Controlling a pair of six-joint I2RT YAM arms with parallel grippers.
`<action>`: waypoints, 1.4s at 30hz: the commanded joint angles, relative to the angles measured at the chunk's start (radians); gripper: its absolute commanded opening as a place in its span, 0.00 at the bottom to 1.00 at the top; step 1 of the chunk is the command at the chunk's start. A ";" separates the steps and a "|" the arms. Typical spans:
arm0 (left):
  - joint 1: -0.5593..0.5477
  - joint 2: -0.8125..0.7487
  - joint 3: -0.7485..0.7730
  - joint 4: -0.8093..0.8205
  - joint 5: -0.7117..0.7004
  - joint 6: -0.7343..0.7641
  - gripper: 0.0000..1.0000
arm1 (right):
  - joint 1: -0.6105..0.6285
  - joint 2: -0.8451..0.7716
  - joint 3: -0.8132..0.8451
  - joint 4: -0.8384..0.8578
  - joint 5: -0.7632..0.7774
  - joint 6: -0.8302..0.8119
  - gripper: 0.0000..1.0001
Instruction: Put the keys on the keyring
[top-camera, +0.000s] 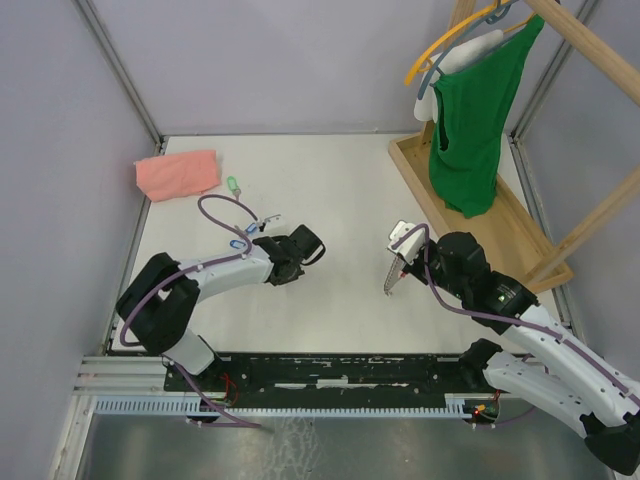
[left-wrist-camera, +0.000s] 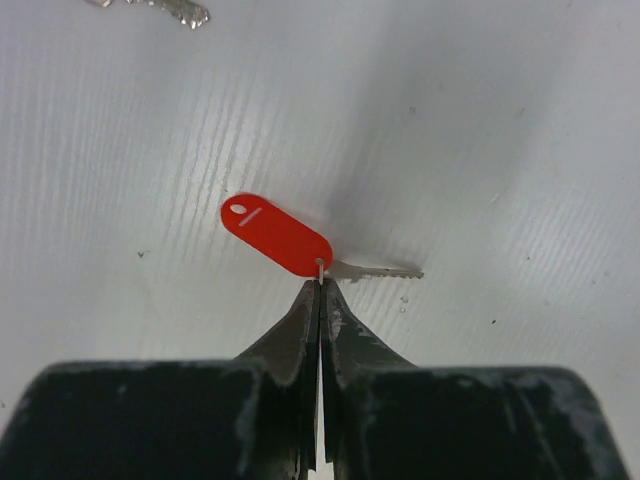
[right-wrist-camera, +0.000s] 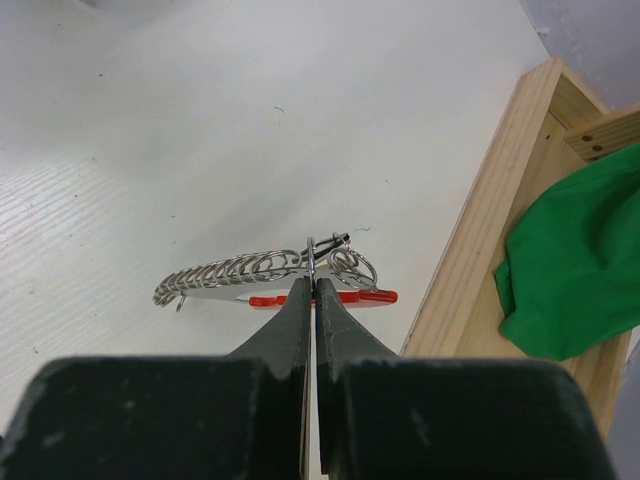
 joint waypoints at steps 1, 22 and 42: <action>0.000 0.040 0.024 0.024 0.019 -0.129 0.03 | 0.008 -0.026 0.011 0.060 -0.005 0.013 0.01; 0.161 -0.075 -0.014 0.232 0.210 0.379 0.49 | 0.018 -0.033 0.009 0.057 -0.004 0.012 0.01; 0.176 -0.042 -0.137 0.338 0.488 0.341 0.48 | 0.026 -0.038 0.005 0.057 -0.009 0.015 0.01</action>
